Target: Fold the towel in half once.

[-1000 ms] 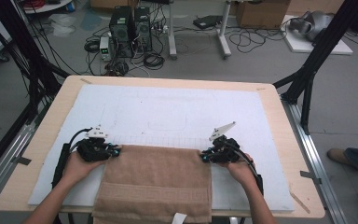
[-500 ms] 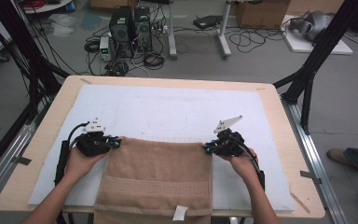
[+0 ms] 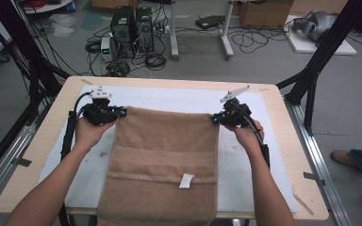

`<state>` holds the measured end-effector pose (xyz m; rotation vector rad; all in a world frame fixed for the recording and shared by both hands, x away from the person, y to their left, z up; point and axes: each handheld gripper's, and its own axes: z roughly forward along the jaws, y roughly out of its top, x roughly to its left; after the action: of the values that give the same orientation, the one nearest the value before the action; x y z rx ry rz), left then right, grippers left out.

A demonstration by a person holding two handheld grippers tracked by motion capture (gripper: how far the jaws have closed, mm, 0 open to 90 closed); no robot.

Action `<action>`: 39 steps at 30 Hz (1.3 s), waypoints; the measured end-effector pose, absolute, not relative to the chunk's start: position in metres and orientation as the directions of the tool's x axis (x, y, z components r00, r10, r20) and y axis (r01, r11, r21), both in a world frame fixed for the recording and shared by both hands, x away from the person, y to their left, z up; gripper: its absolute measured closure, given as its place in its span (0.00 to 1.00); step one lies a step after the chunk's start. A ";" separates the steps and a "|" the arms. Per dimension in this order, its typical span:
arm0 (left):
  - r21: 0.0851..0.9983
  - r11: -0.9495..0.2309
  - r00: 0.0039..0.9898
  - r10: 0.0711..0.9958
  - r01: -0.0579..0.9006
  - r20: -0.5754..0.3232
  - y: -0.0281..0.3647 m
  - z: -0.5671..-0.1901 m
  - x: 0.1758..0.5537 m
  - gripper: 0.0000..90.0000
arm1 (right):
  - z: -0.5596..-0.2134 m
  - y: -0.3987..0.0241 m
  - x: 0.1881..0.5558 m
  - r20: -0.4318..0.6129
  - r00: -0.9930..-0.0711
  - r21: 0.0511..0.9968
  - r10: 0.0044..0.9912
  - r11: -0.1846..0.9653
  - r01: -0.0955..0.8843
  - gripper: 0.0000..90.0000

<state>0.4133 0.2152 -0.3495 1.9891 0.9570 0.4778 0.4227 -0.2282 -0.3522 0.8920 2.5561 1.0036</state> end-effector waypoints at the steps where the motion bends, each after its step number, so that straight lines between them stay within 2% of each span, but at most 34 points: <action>1: 0.828 -0.347 0.631 0.776 0.440 -0.010 0.213 -0.343 0.419 0.91 | -0.346 -0.229 0.428 -0.017 -0.773 0.688 0.634 0.569 0.451 0.92; 11: 0.908 -0.259 0.580 0.815 0.330 0.021 0.211 -0.266 0.456 0.91 | -0.264 -0.232 0.464 -0.116 -0.694 0.781 0.710 0.497 0.378 0.91; 12: 0.907 -0.259 0.575 0.818 0.332 0.022 0.213 -0.266 0.457 0.89 | -0.259 -0.231 0.467 -0.112 -0.692 0.786 0.713 0.490 0.376 0.87; 14: 0.890 -0.268 0.571 0.821 0.370 0.009 0.217 -0.274 0.460 0.78 | -0.259 -0.228 0.470 -0.117 -0.674 0.793 0.729 0.478 0.379 0.66; 16: 0.879 -0.272 0.574 0.819 0.392 -0.002 0.223 -0.287 0.458 0.69 | -0.269 -0.228 0.472 -0.066 -0.686 0.787 0.725 0.460 0.411 0.61; 18: 0.872 -0.269 0.577 0.816 0.408 -0.019 0.229 -0.303 0.453 0.65 | -0.286 -0.226 0.469 -0.080 -0.688 0.747 0.721 0.500 0.437 0.57; 27: 0.847 -0.275 0.605 0.793 0.455 -0.068 0.241 -0.362 0.423 0.55 | -0.346 -0.226 0.435 -0.023 -0.742 0.700 0.670 0.541 0.467 0.52; 33: 0.816 -0.353 0.657 0.752 0.459 -0.045 0.230 -0.390 0.402 0.56 | -0.377 -0.224 0.417 0.007 -0.764 0.676 0.645 0.560 0.480 0.56; 39: 0.802 -0.363 0.669 0.741 0.475 -0.061 0.223 -0.415 0.391 0.61 | -0.404 -0.221 0.408 0.038 -0.777 0.670 0.628 0.561 0.486 0.69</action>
<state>0.3910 0.2226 -0.4153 2.0294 0.9395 0.3945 0.4076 -0.2211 -0.4044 0.9369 2.5896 1.0165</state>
